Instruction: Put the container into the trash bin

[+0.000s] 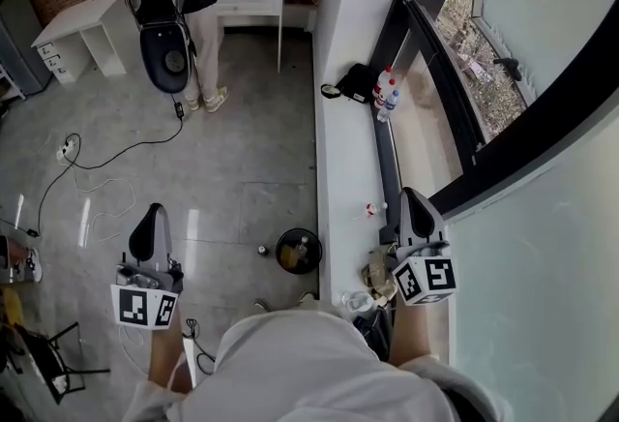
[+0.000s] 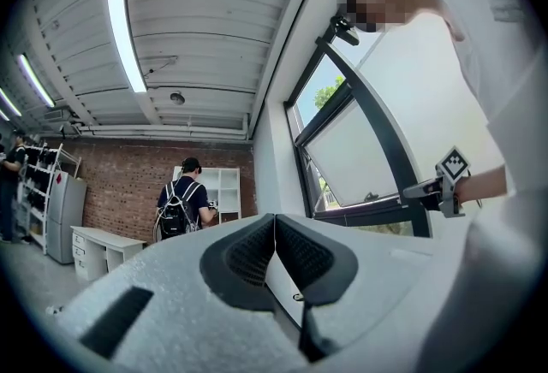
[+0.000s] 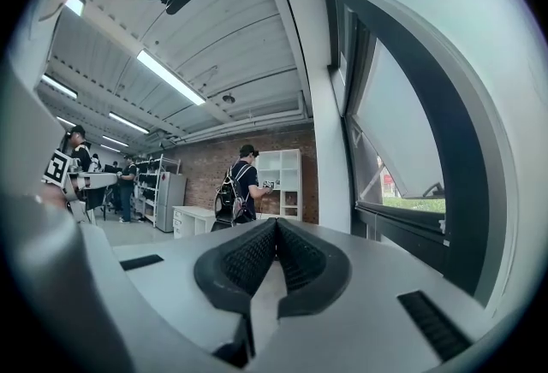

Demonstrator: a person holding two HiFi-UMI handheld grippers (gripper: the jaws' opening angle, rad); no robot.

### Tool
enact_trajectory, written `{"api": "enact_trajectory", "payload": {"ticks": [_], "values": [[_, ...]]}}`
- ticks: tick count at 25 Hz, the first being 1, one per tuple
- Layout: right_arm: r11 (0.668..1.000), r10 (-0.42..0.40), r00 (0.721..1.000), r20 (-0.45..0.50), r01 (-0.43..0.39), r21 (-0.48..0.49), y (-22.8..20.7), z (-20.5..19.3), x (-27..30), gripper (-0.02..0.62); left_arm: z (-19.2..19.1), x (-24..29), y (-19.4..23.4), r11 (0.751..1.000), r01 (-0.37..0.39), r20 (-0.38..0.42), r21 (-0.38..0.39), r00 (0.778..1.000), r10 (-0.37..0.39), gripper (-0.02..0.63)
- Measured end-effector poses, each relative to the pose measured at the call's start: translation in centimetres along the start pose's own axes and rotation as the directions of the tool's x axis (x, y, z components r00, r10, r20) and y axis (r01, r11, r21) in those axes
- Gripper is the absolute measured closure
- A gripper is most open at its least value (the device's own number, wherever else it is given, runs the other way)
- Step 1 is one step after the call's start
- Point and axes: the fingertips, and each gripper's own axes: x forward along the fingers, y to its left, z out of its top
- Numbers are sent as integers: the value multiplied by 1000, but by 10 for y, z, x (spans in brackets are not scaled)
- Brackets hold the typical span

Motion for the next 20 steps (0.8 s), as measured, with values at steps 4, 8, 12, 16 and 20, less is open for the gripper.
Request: {"api": "enact_trajectory", "payload": {"ticks": [4, 8, 12, 16, 20], "values": [[1000, 9, 1000, -10, -9, -9, 12, -2, 0, 594, 1, -6, 3, 1000, 3, 2, -9, 1000, -3, 589], [999, 30, 999, -18, -30, -22, 27, -4, 2, 594, 1, -14, 6, 1000, -1, -5, -12, 1000, 1, 589], [997, 67, 997, -27, -68, -32, 44, -4, 5, 594, 1, -21, 11, 1000, -6, -6, -18, 1000, 6, 589], [995, 92, 995, -35, -94, -45, 54, -7, 5, 594, -1, -23, 9, 1000, 1, -2, -24, 1000, -1, 589], [996, 81, 996, -25, -82, -41, 48, -9, 4, 594, -7, -21, 7, 999, -7, -1, -38, 1000, 7, 589]]}}
